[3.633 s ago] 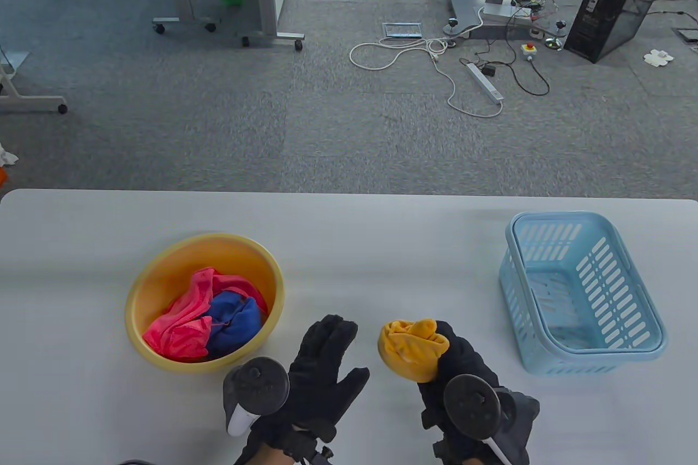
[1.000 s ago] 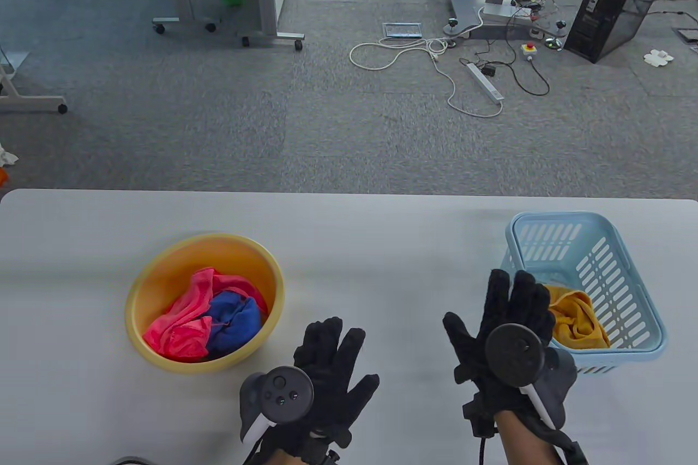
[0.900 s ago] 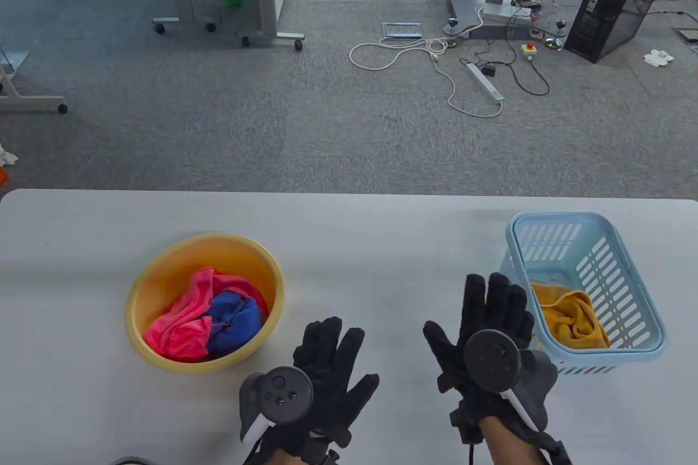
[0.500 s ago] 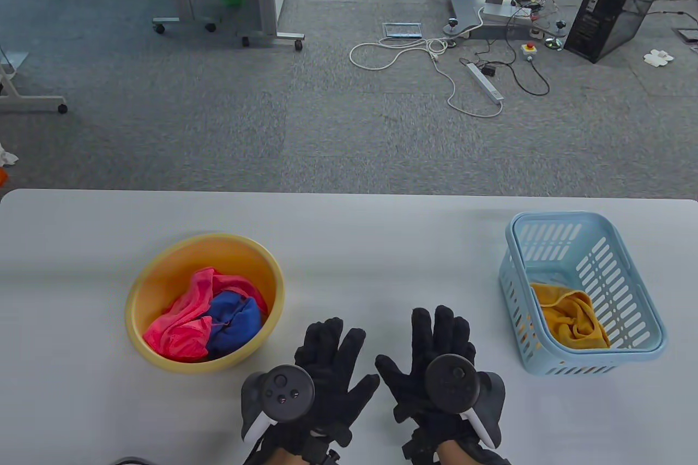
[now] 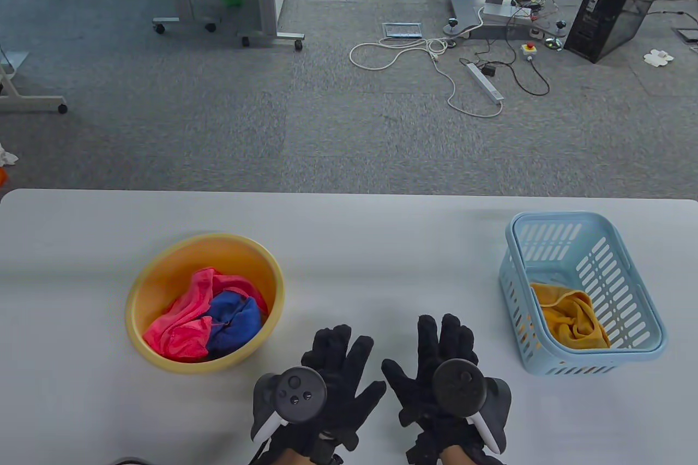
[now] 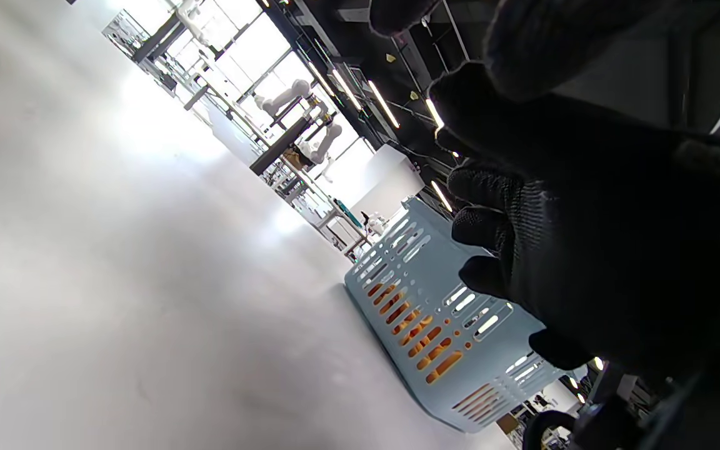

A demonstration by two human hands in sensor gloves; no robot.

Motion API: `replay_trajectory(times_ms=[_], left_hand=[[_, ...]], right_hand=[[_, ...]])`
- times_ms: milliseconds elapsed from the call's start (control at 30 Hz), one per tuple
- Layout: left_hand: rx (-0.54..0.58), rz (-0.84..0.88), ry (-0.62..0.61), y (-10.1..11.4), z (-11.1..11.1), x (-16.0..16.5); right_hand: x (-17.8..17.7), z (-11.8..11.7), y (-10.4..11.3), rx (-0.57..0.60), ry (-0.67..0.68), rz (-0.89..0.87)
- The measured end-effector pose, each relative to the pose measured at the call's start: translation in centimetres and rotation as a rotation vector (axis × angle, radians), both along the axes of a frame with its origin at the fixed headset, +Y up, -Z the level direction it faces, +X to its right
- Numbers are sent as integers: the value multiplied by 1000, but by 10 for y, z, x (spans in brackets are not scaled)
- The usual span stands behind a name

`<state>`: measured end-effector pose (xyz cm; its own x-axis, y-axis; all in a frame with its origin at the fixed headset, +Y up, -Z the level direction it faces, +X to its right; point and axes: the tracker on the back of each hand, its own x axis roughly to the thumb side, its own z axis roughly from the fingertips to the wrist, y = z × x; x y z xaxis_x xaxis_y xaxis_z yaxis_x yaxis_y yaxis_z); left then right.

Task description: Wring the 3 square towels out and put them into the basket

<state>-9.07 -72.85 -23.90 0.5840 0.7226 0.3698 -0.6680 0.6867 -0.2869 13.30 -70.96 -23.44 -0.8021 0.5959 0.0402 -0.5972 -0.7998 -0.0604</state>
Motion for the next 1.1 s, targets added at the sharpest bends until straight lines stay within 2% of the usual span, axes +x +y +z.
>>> replay_trajectory(times_ms=[33, 100, 267, 333, 400, 467, 567, 633, 733, 800, 933, 1100], left_hand=[[-18, 15, -12, 2, 0, 0], [17, 51, -1, 8, 0, -1], [77, 4, 47, 11, 0, -1], [71, -62, 26, 8, 0, -3], [33, -68, 15, 7, -3, -10], [29, -96, 13, 11, -5, -20], [62, -174, 55, 26, -11, -43], [91, -195, 103, 40, -16, -60], [162, -235, 205, 68, -26, -89], [186, -271, 266, 82, -31, -105], [169, -411, 348, 97, -38, -133], [85, -531, 453, 102, -50, -166]], right_hand=[[1, 1, 1, 9, 1, 13], [2, 2, 3, 2, 11, 37], [2, 6, 7, 6, 16, 34], [0, 9, 7, 1, 20, 62], [-2, 12, 10, 36, 2, 166], [-1, 14, 14, 48, -12, 234], [0, 15, 15, 46, -11, 179], [1, 14, 15, 37, -21, 191], [-1, 13, 15, 50, -61, 318], [-2, 13, 13, 40, -54, 297], [-2, 13, 14, 36, -49, 285], [-3, 15, 14, 39, -43, 267]])
